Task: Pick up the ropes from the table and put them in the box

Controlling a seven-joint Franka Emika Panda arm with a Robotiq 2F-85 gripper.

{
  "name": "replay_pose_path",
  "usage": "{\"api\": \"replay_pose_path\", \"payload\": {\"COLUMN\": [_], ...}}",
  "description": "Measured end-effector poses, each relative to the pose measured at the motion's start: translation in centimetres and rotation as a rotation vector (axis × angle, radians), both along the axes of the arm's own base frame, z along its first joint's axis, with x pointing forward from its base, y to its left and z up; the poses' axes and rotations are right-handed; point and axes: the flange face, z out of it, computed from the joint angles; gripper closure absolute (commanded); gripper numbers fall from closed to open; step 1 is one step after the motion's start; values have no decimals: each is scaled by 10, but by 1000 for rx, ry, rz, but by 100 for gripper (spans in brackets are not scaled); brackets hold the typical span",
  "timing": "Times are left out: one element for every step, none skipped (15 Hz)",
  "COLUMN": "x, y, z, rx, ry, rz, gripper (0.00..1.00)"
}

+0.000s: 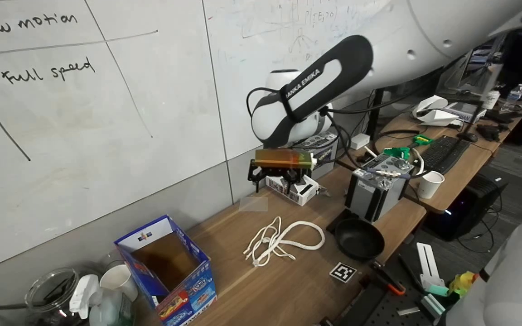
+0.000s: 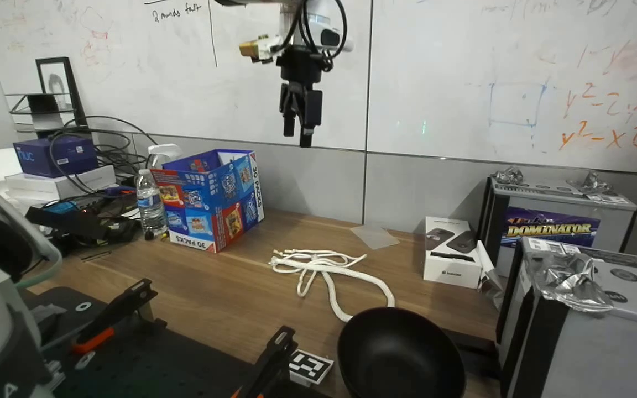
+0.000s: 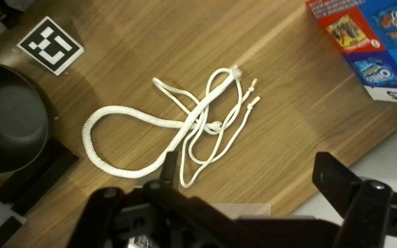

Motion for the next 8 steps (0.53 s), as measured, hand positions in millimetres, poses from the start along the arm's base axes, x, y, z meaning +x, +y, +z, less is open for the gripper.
{"api": "replay_pose_path", "payload": {"x": [14,25,36,44,51,57,61,65], "y": [0,0,1,2,3,3,4,4], "z": [-13,-27,-41,-56,-70,-84,-97,-109], "rx": [1,1,-1,-5,-13,-22,-32,-46], "ry": [1,1,0,-1,-2,0,3,7], "rz": [-57,-112,-168,-224,-277,-332,-385,-440], "gripper": [0,0,0,0,0,0,0,0]}}
